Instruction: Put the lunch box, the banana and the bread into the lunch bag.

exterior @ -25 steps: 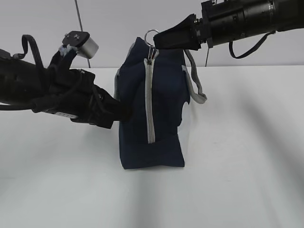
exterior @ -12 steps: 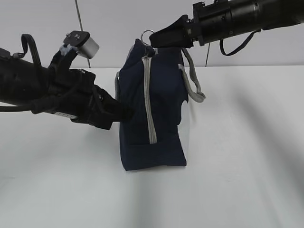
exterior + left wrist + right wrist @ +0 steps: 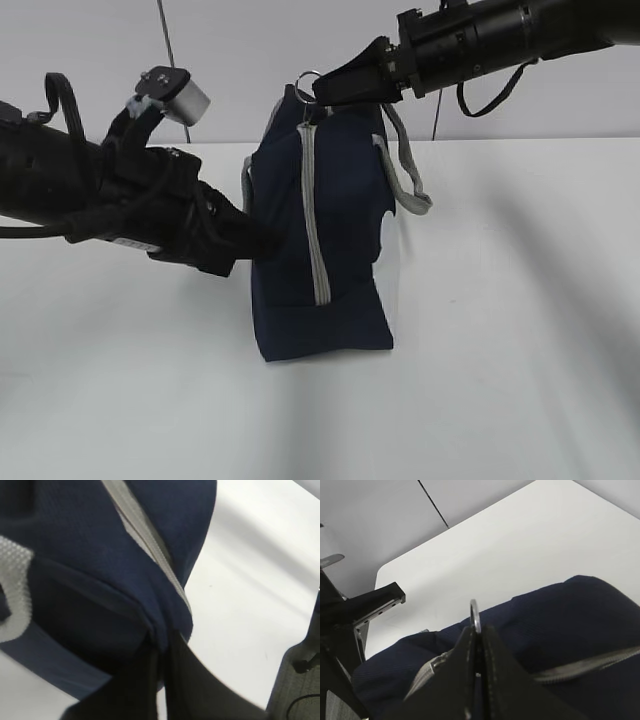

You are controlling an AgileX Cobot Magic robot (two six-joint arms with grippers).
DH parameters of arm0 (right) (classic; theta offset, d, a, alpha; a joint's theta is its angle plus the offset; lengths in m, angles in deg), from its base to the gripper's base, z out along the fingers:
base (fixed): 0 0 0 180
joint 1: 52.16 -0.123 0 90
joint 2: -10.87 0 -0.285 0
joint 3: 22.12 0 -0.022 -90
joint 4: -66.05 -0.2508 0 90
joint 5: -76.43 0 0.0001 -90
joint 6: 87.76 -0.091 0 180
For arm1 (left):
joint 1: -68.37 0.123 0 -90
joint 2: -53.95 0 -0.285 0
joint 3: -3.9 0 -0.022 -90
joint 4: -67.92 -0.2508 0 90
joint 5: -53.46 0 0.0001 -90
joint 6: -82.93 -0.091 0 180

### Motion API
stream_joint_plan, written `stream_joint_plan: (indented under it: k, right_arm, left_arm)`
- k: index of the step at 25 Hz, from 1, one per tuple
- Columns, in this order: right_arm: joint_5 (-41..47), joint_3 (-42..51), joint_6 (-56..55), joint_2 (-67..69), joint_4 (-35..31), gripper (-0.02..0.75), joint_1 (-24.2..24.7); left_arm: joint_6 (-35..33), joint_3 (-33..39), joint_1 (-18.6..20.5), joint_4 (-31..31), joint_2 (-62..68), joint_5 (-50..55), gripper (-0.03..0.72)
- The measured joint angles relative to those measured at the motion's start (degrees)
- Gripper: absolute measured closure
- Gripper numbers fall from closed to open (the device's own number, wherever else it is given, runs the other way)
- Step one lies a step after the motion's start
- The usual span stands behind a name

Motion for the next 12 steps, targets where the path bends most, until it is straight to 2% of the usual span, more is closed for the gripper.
stream_joint_plan:
  k: [3, 5, 6, 10, 12]
  right_arm:
    - [0.5, -0.1, 0.0, 0.0, -0.1, 0.754, 0.0]
    - [0.2, -0.2, 0.0, 0.0, -0.2, 0.754, 0.0]
    - [-0.2, -0.3, 0.0, 0.0, -0.2, 0.754, 0.0]
    - [-1.1, -0.5, -0.3, 0.0, 1.6, 0.754, 0.2]
    - [-1.1, -0.5, -0.5, 0.0, 2.2, 0.754, 0.2]
  left_arm:
    - [3.2, 0.0, 0.4, 0.8, 0.0, 0.3, 0.679]
    - [6.1, 0.0, 1.5, 2.2, 0.0, 1.1, 0.621]
    - [7.6, 0.0, 2.4, 3.2, 0.0, 2.2, 0.569]
    - [13.8, 0.0, 7.8, 6.4, -0.4, 7.2, 0.249]
    - [17.7, -0.7, 11.1, 6.6, -0.7, 10.4, 0.157]
